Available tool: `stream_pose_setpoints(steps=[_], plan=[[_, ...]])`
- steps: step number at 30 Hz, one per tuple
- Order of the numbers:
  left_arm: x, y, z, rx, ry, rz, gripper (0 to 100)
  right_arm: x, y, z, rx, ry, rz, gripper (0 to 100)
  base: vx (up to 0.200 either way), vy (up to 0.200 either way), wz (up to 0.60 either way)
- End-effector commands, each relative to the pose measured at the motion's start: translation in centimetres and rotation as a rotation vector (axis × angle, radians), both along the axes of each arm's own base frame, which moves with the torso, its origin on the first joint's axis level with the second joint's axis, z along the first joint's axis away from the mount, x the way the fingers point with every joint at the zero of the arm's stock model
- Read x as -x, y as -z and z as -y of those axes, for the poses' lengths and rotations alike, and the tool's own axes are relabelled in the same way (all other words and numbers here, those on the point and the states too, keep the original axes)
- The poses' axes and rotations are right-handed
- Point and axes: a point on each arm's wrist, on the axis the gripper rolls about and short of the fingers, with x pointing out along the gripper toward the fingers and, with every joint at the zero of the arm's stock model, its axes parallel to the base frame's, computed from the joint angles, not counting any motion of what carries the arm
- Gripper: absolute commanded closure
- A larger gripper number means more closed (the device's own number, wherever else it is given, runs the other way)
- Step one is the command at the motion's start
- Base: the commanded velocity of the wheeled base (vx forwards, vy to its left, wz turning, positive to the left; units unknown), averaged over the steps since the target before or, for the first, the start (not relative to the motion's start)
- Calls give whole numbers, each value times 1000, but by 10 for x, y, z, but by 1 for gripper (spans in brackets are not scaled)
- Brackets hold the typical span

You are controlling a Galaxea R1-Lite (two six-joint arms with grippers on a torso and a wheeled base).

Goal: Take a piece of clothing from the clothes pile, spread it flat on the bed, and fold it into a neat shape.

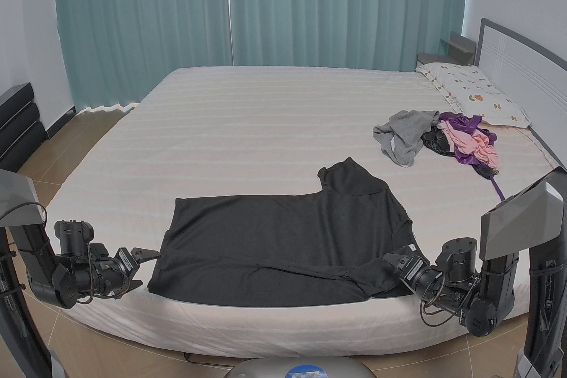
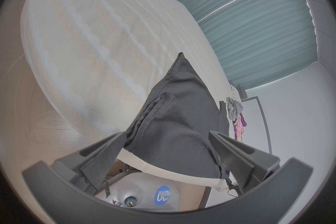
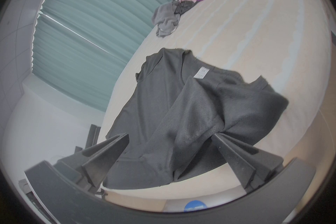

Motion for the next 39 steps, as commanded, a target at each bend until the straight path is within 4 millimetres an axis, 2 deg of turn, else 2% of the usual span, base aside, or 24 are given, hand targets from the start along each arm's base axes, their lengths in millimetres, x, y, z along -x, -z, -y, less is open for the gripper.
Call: stream_pose_setpoints(steps=[1, 3, 10, 16, 21, 33, 39], plan=[[0, 0, 0, 1, -2, 0, 0, 4, -3, -8, 42, 15, 31, 0, 0, 0, 0], [0, 0, 0, 3, -4, -1, 0, 5, -4, -11, 115, 40, 60, 0, 0, 0, 0], [0, 0, 0, 4, -5, -2, 0, 3, -12, -4, 174, 105, 101, 0, 0, 0, 0], [-1, 0, 0, 4, -5, 0, 0, 13, -31, 12, 238, 124, 129, 0, 0, 0, 0], [-1, 0, 0, 5, -6, -1, 0, 10, -31, 28, 260, 158, 121, 0, 0, 0, 0], [-5, -3, -2, 18, -36, 7, 0, 7, -31, 47, 111, 33, 86, 0, 0, 0, 0], [-7, -4, -2, 35, -50, 7, 0, 7, -36, 49, 55, 9, 94, 0, 200, 0, 0]])
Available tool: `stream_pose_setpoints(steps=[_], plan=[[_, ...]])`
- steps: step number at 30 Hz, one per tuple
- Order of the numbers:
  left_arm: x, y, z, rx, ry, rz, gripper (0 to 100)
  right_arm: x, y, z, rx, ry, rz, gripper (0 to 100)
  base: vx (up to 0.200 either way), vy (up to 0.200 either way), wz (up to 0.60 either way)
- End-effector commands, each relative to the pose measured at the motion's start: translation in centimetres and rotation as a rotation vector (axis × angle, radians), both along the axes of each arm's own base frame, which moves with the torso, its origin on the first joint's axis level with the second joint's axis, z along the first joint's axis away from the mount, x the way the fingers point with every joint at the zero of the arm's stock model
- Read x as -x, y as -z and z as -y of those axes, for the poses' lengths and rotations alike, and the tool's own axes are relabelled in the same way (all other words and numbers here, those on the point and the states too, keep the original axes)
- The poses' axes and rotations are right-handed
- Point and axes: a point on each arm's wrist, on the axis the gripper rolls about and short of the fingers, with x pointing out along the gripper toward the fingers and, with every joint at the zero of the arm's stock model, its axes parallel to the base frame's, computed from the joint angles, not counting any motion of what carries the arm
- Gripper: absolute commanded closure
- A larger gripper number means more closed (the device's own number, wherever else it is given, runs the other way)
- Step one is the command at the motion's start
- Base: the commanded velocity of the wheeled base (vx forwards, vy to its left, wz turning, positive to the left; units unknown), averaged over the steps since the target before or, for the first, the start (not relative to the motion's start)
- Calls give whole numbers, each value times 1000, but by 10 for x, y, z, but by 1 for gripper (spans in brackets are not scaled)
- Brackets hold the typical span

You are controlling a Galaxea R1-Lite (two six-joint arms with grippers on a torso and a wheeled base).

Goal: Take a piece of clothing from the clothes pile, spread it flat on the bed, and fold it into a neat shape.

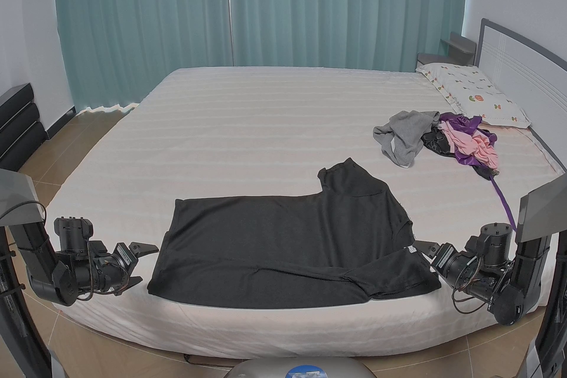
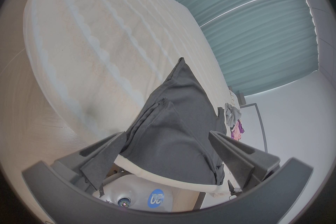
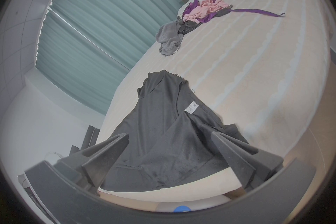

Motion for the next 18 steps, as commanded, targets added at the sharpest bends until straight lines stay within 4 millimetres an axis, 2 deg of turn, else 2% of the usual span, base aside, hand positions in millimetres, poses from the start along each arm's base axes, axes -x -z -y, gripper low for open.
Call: stream_pose_setpoints(steps=[1, 3, 11, 18], plan=[[-2, -1, 0, -1, -3, 9, 0, 0, -7, 3, -25, -11, 28, 0, 200, 0, 0], [-3, -2, -1, -1, -3, 12, 0, 0, -8, 6, -39, -25, 29, 0, 200, 0, 0], [-8, -6, 3, -7, 15, 41, 0, -2, -8, 16, -102, -101, 18, 0, 0, 0, 0], [-25, -11, 15, -62, 113, 115, 0, -5, -6, 18, -151, -194, 15, 0, 0, 0, 0]])
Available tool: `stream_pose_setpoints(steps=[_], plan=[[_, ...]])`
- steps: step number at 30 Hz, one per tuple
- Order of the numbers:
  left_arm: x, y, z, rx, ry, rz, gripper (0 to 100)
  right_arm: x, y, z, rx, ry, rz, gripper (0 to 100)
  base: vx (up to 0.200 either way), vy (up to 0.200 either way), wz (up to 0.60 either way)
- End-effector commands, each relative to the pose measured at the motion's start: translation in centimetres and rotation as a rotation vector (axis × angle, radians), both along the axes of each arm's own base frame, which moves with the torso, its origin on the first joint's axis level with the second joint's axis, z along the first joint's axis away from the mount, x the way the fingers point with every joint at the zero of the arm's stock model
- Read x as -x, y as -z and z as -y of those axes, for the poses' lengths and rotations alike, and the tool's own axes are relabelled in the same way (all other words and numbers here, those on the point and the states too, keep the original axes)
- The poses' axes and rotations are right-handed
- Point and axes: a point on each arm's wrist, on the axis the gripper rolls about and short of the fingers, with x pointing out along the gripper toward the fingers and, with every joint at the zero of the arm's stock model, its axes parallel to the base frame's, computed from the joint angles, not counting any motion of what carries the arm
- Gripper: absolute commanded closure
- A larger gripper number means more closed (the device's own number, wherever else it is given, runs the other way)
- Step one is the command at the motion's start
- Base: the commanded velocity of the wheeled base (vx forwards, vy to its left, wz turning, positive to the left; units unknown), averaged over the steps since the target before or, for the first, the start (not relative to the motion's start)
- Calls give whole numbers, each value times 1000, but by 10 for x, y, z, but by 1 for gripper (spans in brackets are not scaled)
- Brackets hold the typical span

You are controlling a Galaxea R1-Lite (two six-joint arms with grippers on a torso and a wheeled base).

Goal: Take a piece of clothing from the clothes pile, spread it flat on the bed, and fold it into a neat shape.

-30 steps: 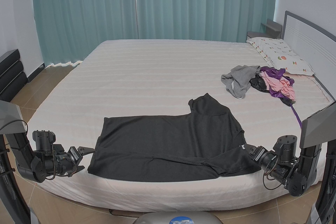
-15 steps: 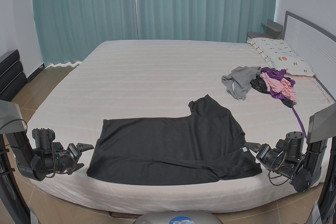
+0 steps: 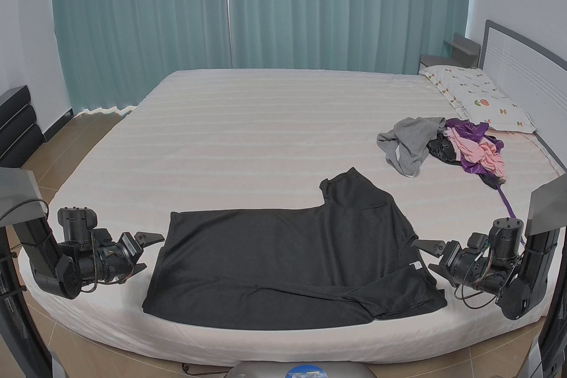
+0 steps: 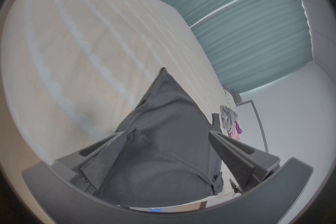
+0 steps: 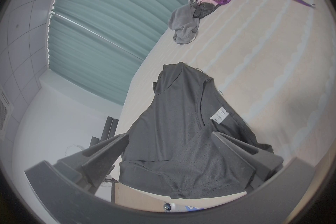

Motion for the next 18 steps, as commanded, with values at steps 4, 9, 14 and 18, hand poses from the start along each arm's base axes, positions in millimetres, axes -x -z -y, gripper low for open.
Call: stream_pose_setpoints(steps=[4, 9, 14, 18], plan=[[-14, 10, 15, -144, 178, 79, 0, -18, 9, 7, 57, -47, 61, 0, 0, 0, 0], [-28, 24, 20, -182, 228, 90, 0, -26, 10, 6, 40, -106, 88, 0, 0, 0, 0], [-27, 29, 20, -225, 264, 94, 0, -34, 22, 10, 39, -110, 73, 0, 0, 0, 0], [-25, 31, 20, -232, 267, 92, 0, -34, 26, 13, 50, -109, 70, 0, 0, 0, 0]])
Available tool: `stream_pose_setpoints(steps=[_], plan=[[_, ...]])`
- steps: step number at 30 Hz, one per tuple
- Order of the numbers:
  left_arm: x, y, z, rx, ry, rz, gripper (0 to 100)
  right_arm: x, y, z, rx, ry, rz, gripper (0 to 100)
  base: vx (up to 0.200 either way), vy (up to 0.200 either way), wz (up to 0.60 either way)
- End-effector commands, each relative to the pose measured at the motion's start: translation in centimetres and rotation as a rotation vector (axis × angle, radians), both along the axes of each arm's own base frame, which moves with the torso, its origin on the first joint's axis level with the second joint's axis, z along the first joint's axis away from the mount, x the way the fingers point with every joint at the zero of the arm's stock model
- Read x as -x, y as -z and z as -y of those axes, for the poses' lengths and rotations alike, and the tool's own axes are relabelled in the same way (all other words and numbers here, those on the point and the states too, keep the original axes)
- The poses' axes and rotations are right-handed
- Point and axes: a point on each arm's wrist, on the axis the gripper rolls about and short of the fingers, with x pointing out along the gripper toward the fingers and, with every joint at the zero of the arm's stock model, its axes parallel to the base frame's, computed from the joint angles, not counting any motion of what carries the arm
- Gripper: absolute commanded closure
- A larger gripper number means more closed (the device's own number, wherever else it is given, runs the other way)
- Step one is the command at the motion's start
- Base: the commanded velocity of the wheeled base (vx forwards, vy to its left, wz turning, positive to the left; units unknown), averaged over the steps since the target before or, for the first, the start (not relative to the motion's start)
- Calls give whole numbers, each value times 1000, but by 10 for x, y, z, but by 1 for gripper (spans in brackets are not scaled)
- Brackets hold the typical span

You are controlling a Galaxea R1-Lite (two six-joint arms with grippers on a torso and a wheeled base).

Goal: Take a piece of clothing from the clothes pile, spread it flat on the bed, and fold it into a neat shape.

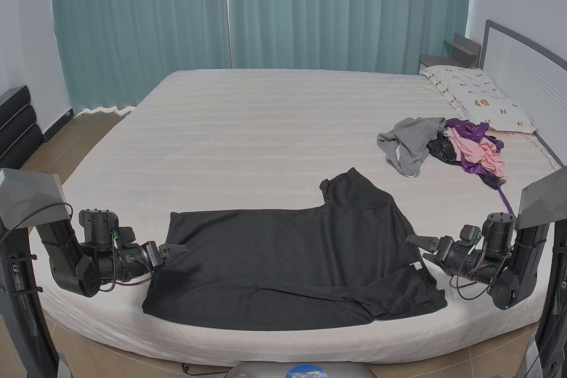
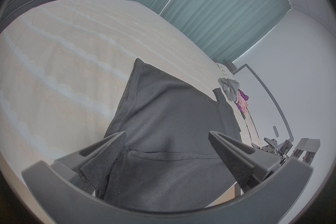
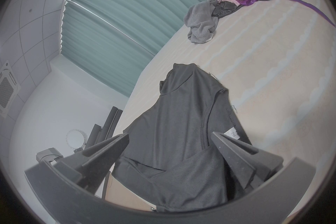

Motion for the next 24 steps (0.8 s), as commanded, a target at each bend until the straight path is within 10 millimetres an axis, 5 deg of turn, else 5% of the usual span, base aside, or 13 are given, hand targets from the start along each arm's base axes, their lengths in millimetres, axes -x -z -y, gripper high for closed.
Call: stream_pose_setpoints(steps=[1, 13, 14, 24], plan=[[1, 8, 0, -3, -1, -26, 0, -2, 9, 2, 3, 6, -22, 0, 0, 0, 0], [5, 14, 0, -7, -9, -54, 0, -2, 6, 7, 7, 20, -6, 0, 0, 0, 0], [5, 14, -1, -6, -12, -57, 100, -3, 6, 9, 12, 24, -1, 0, 0, 0, 0], [19, 17, -1, -16, -23, -60, 100, -4, 19, 12, 46, -40, -4, 0, 0, 0, 0]])
